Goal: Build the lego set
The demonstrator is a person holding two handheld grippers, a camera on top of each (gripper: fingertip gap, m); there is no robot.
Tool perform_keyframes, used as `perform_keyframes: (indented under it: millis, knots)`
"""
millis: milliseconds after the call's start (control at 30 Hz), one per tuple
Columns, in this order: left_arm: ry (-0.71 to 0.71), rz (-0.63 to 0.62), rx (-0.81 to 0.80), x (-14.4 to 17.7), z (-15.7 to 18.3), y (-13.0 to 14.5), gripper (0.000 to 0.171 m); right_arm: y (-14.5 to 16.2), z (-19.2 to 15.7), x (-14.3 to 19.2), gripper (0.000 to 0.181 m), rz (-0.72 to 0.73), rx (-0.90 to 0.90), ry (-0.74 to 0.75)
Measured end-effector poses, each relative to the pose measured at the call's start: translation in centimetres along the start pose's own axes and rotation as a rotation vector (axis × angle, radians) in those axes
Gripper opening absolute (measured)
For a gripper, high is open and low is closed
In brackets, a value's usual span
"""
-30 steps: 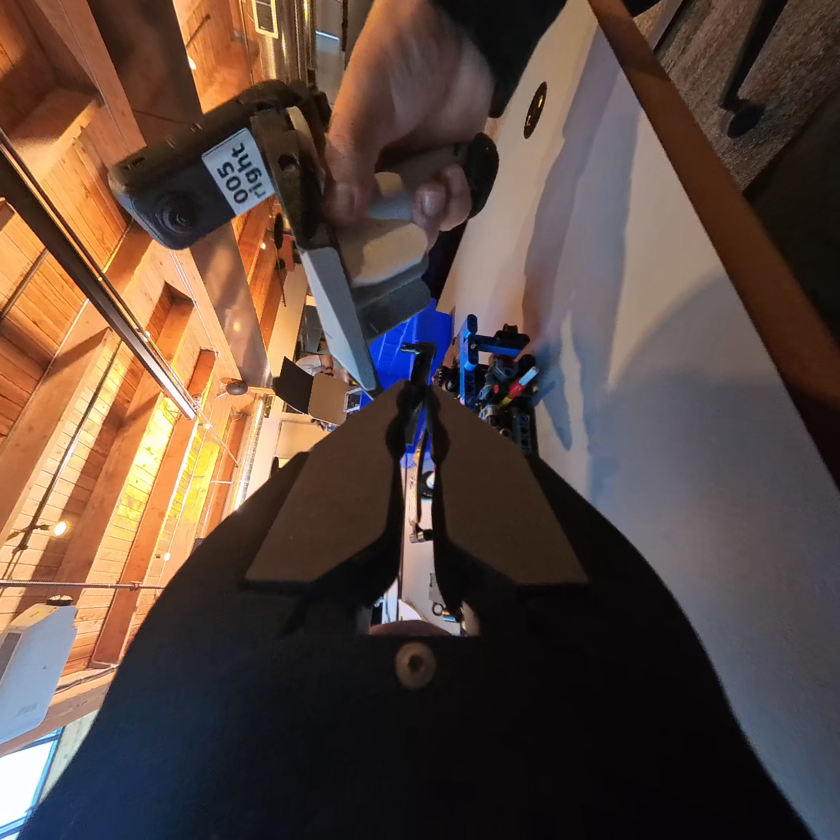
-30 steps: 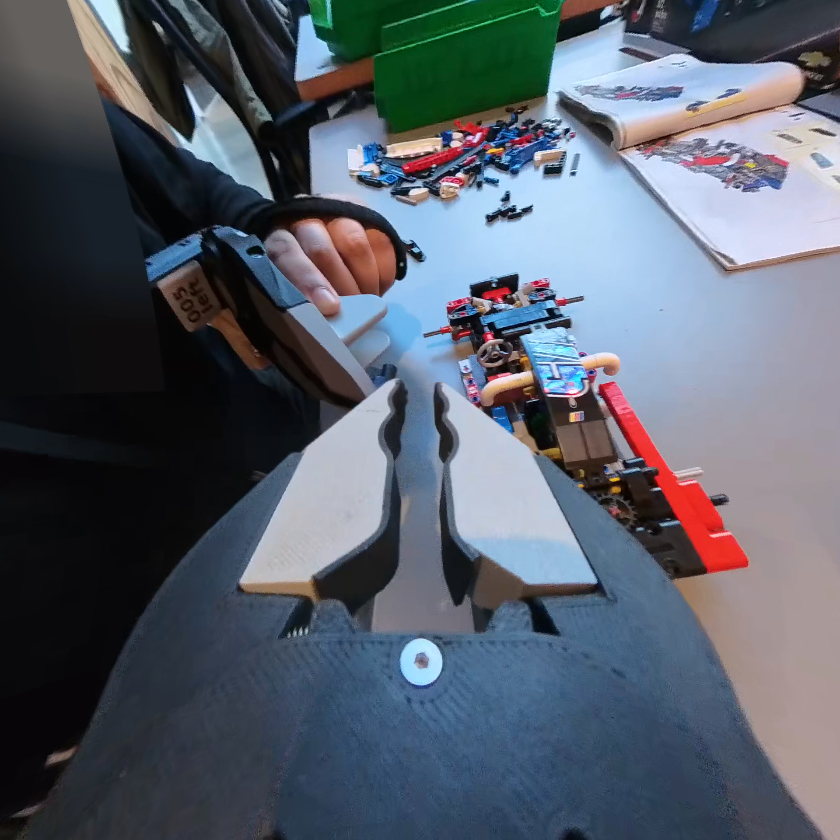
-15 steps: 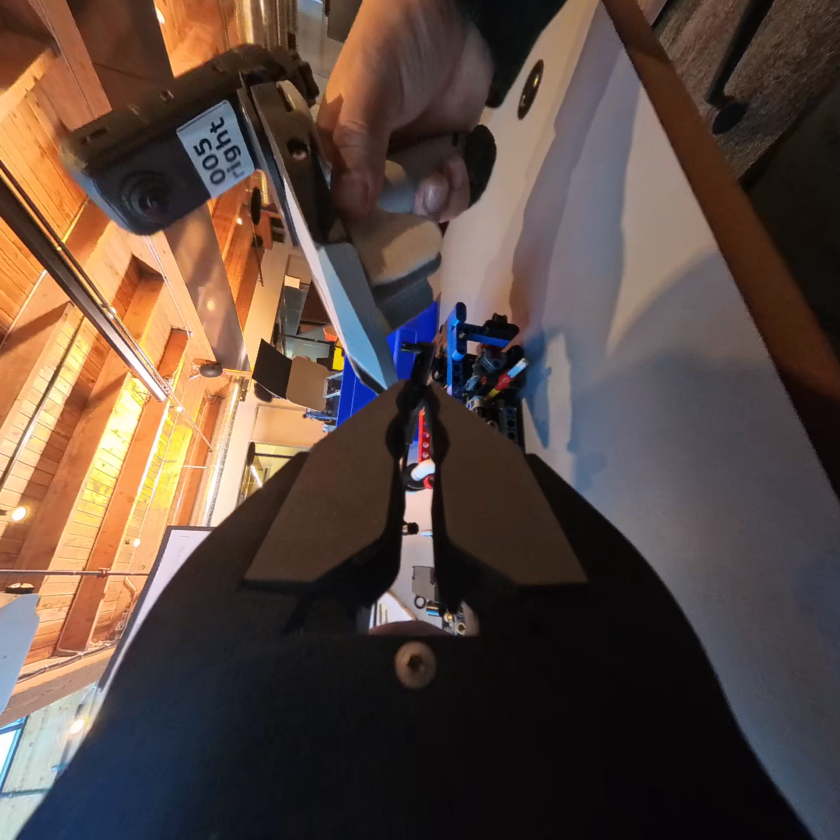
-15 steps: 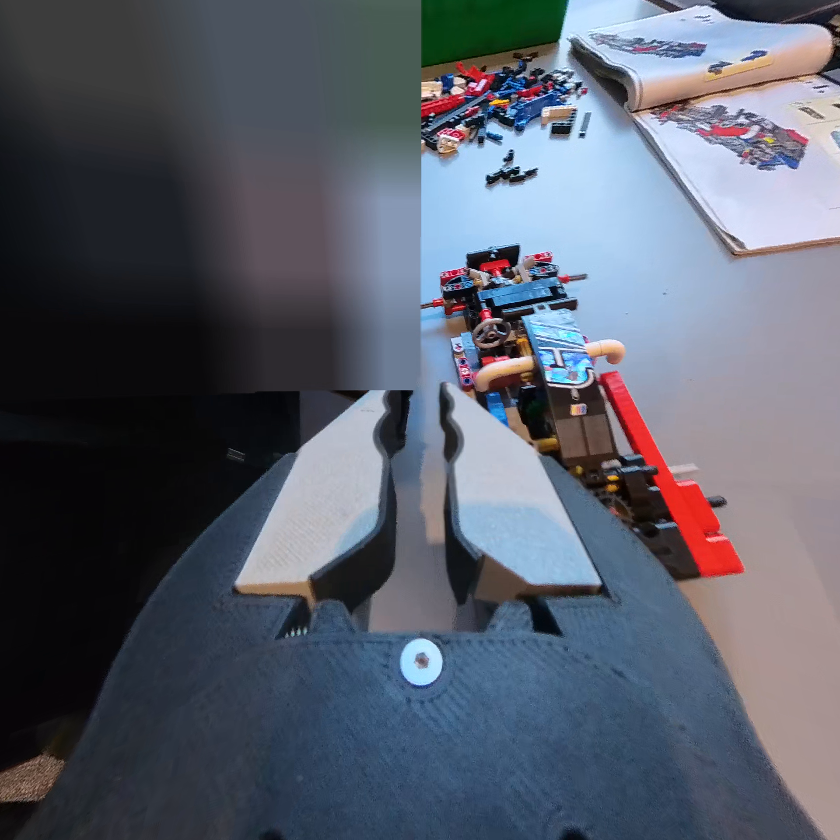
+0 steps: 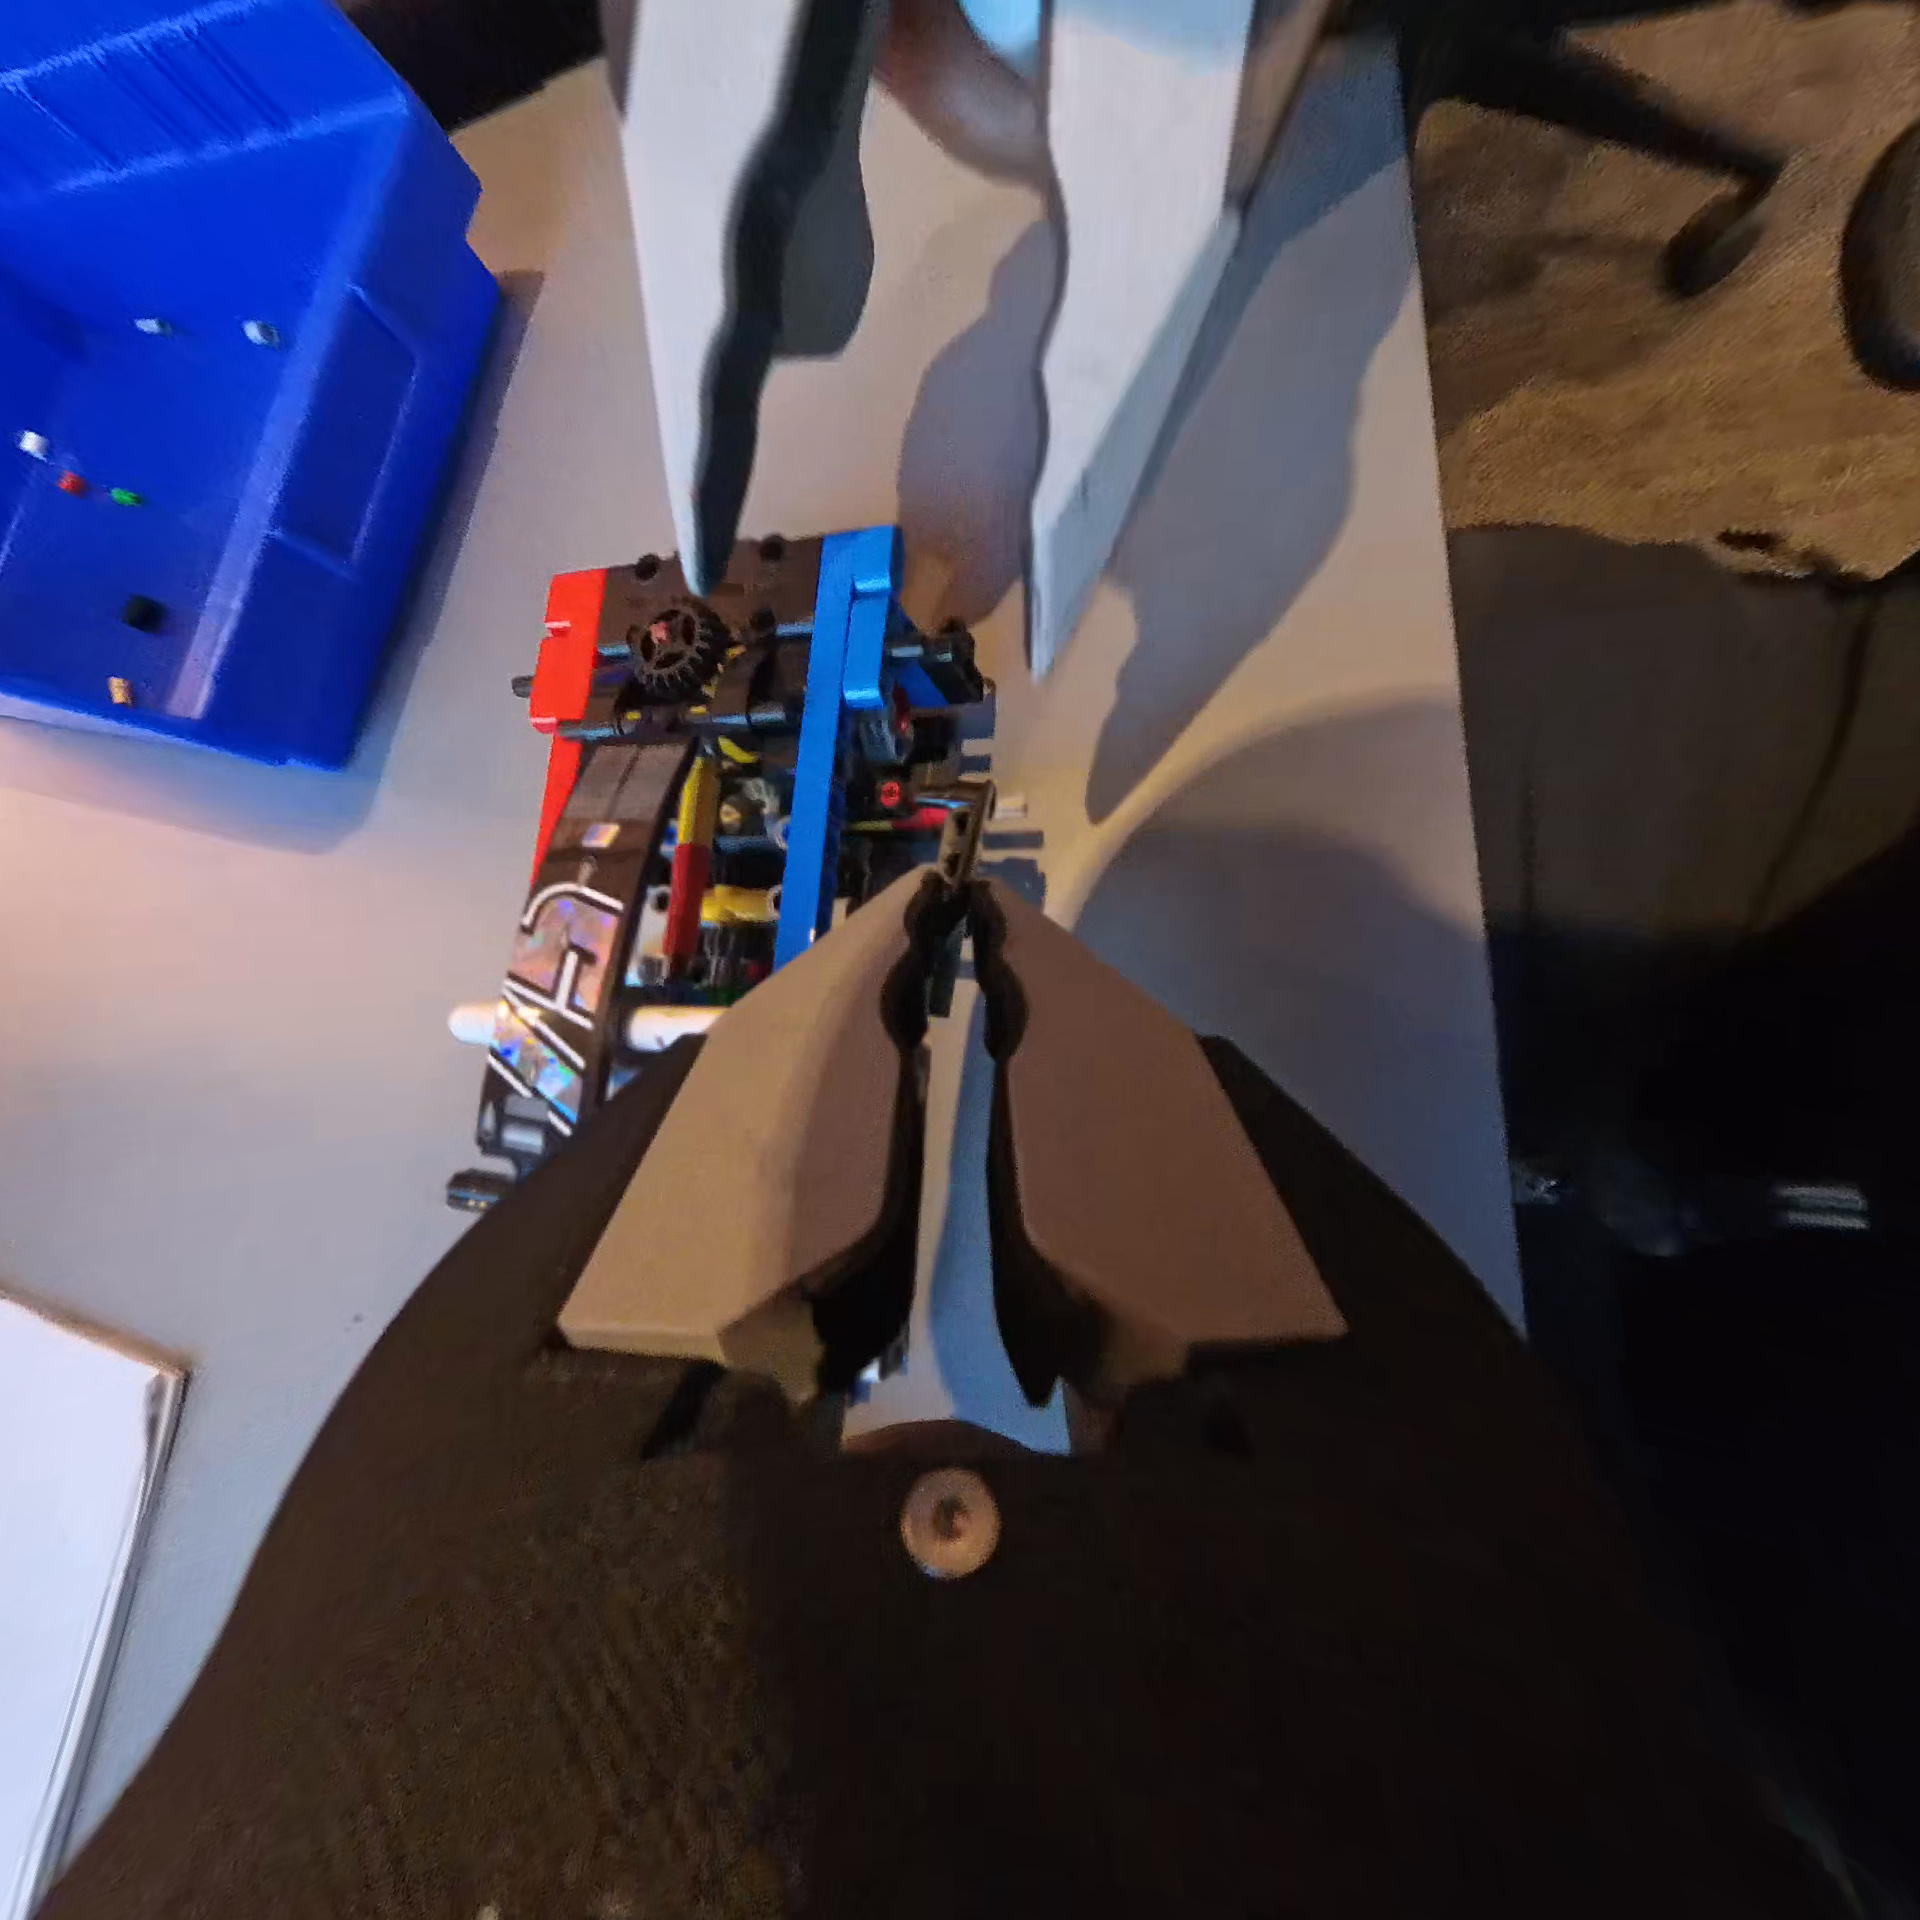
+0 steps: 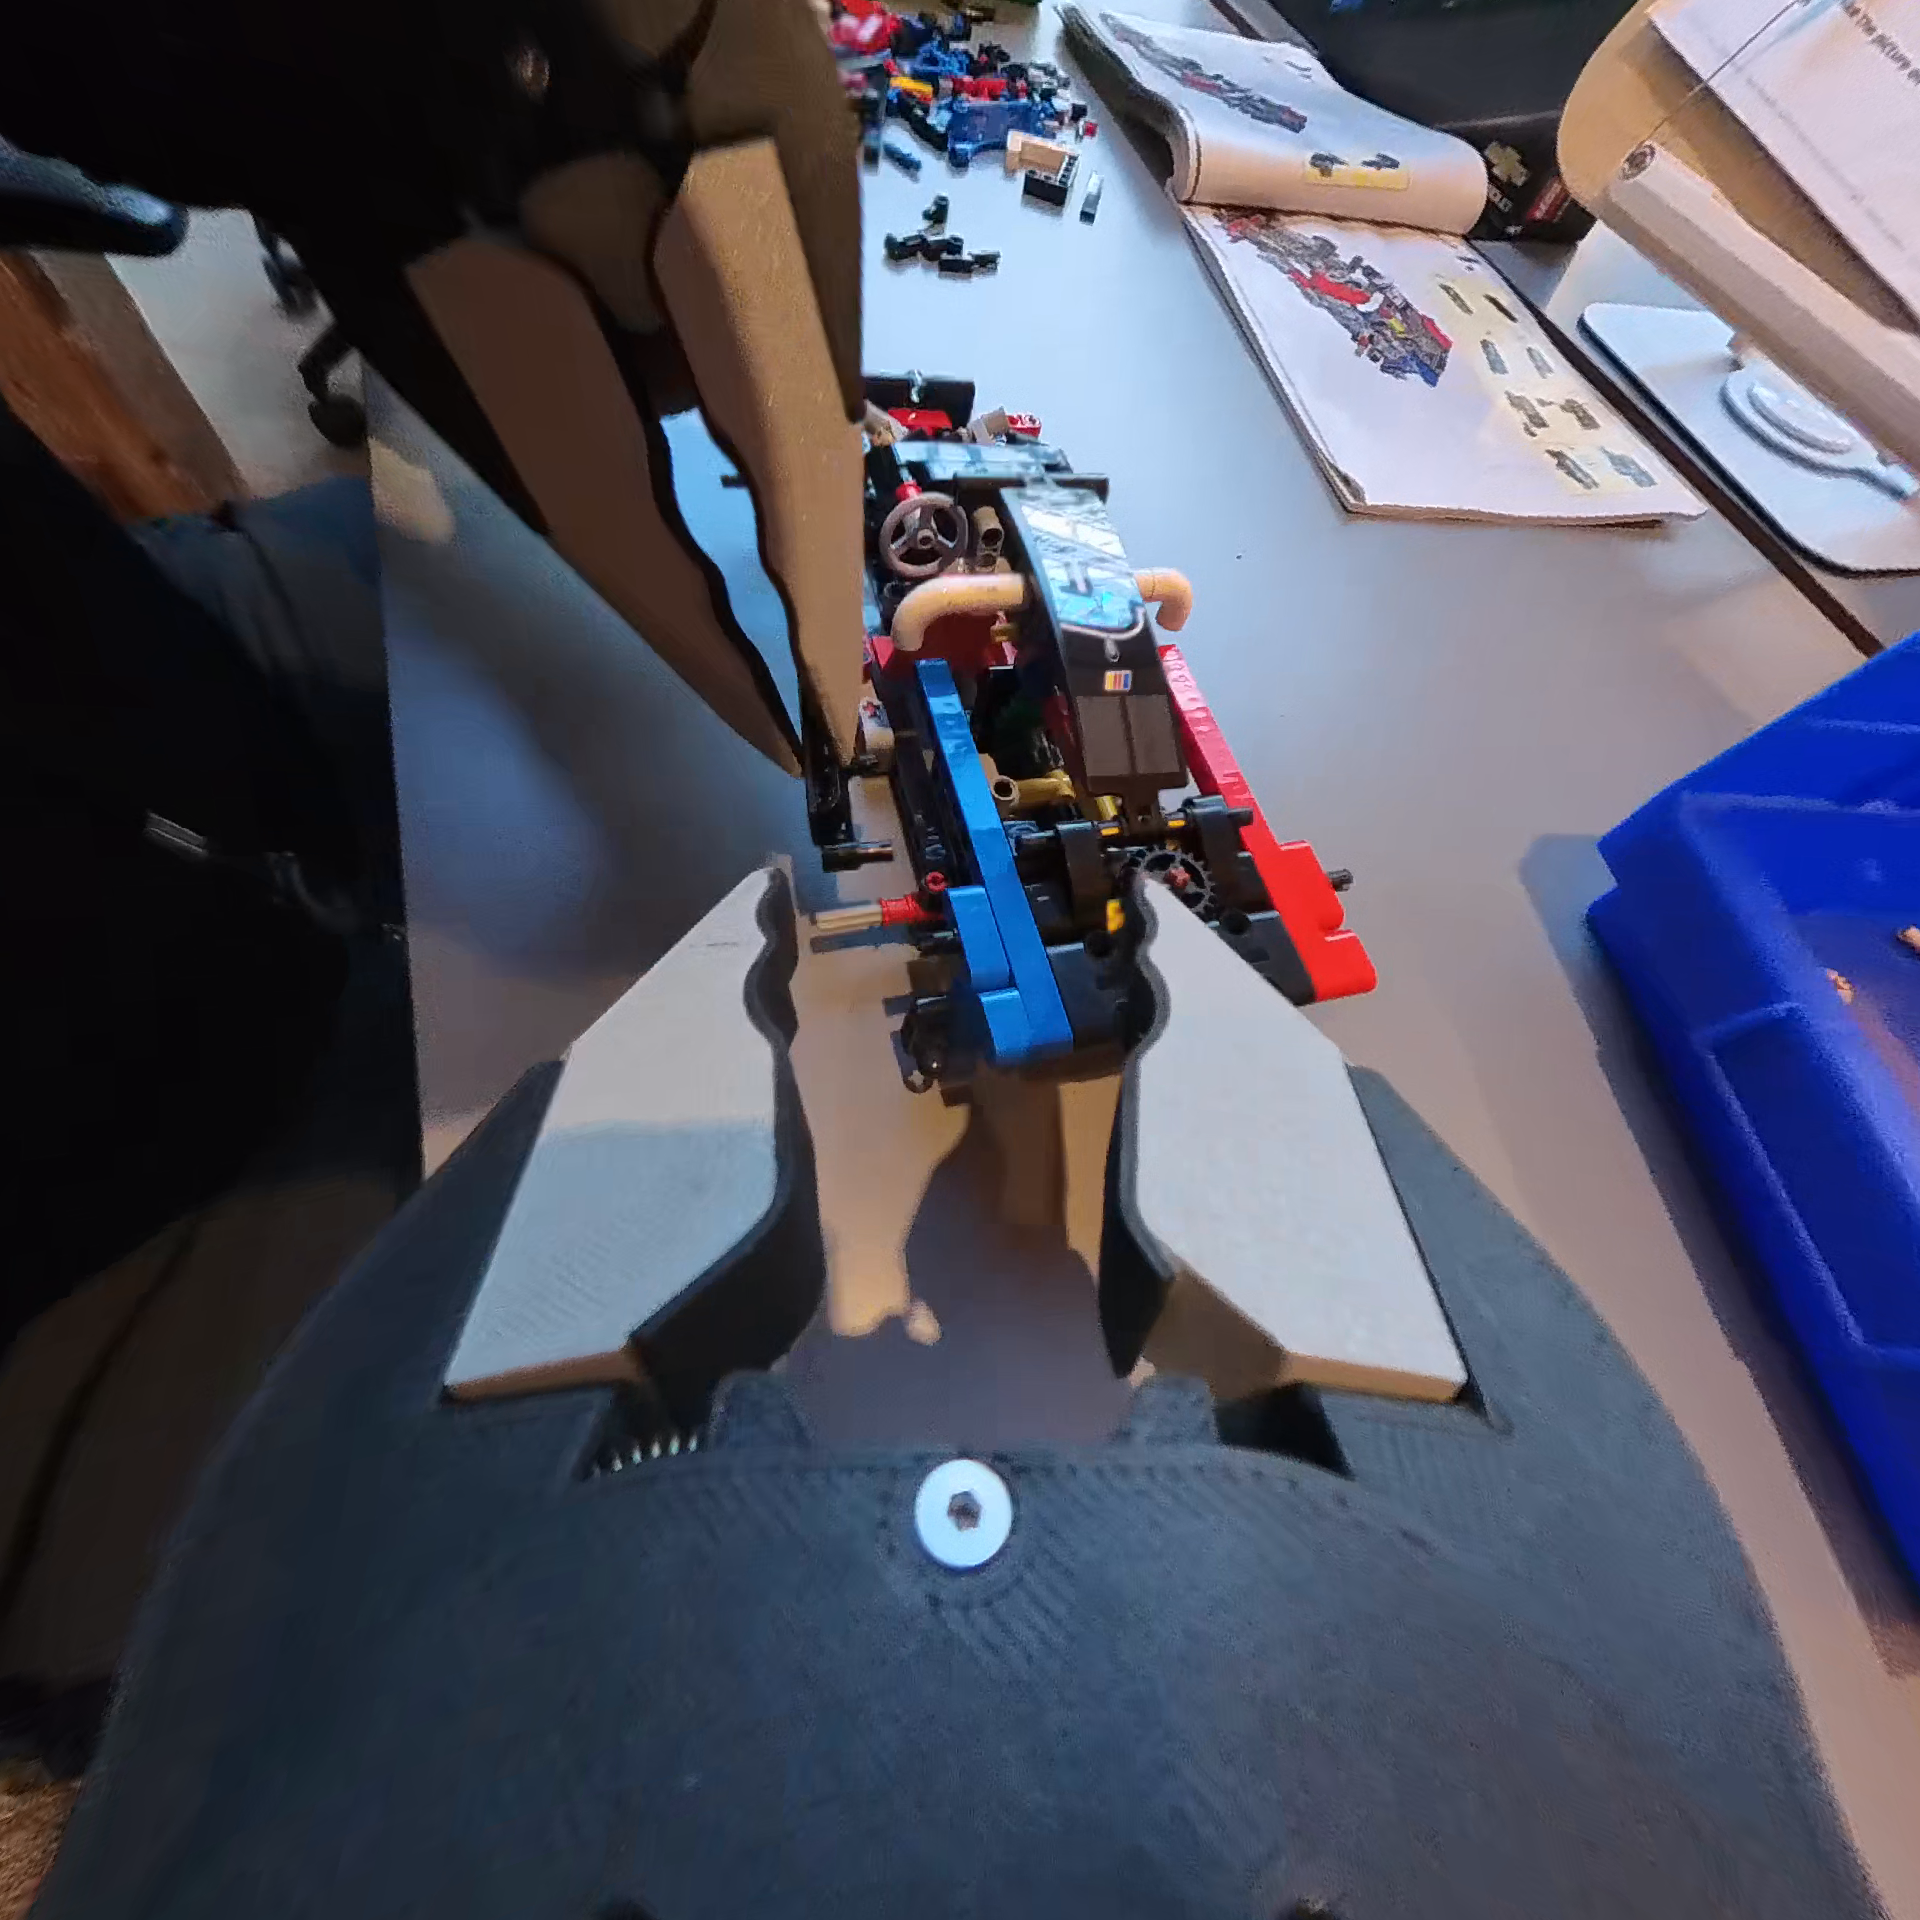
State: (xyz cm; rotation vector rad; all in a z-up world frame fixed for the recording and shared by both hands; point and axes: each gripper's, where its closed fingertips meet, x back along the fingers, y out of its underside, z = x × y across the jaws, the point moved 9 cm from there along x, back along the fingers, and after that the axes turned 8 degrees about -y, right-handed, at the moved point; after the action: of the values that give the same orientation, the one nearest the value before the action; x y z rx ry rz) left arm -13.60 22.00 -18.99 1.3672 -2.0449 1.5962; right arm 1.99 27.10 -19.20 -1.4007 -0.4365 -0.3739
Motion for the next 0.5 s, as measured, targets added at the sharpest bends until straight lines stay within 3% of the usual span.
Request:
perform_keyframes:
  millis: [167,400,500]
  knots:
    - [0.026,-0.035,0.042,-0.4,-0.6,-1.0,0.001,0.2,-0.4,-1.1,0.058,0.018,0.153,0.004]
    - [0.03,-0.058,0.096,-0.5,-1.7,-1.8,0.001,-0.3,1.9,-0.8,0.103,-0.031,0.154,-0.035]
    - [0.042,-0.059,0.141,-0.6,-1.8,-1.8,0.001,-1.3,3.7,-1.2,0.107,-0.005,0.119,-0.138]
